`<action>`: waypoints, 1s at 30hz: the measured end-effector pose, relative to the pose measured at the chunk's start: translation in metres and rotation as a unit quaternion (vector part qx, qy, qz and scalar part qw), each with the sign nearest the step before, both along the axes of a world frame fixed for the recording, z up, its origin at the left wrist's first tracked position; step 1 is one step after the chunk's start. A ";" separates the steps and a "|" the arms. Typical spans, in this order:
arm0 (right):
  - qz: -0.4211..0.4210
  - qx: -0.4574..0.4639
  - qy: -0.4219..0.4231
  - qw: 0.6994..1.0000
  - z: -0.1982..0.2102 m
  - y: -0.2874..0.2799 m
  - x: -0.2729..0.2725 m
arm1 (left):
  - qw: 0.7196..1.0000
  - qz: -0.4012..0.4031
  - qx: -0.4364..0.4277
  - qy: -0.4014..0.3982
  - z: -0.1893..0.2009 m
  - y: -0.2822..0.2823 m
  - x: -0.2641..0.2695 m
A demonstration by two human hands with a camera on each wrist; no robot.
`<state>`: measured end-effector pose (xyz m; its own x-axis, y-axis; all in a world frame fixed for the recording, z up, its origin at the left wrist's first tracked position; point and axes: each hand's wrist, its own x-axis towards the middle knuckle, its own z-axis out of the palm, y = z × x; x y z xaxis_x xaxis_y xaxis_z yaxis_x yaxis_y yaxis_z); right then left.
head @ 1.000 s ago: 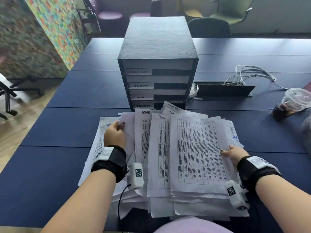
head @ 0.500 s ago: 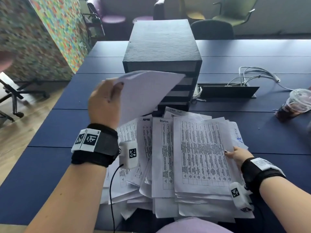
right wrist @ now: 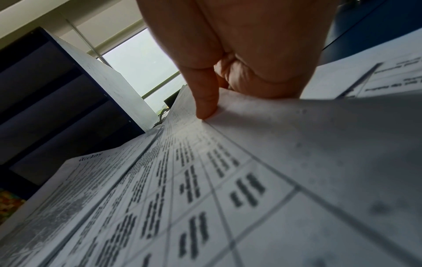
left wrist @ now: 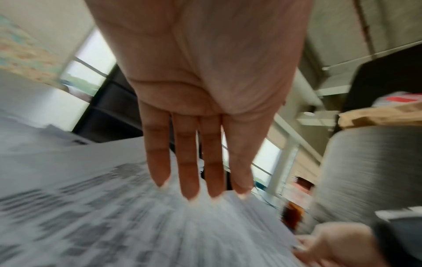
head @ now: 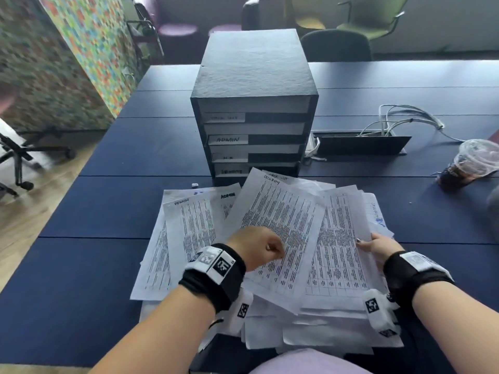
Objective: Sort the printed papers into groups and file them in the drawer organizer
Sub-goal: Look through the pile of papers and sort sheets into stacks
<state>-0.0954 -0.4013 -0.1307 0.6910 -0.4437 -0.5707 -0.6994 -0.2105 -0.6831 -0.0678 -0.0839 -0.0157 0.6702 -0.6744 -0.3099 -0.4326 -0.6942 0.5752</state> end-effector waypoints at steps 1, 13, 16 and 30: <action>0.000 0.004 -0.003 1.000 0.000 -0.001 0.000 | 0.999 0.043 -0.007 0.006 -0.004 0.007 0.003; -0.079 0.160 -0.044 0.983 0.006 0.003 -0.006 | 0.899 0.428 -0.040 0.084 -0.043 0.055 0.023; -0.086 0.202 -0.064 0.973 0.014 0.008 -0.007 | 0.890 0.439 -0.075 0.092 -0.048 0.048 0.018; -0.097 0.306 -0.105 0.941 0.026 -0.016 -0.022 | 0.758 0.636 -0.136 -0.058 -0.041 0.107 0.040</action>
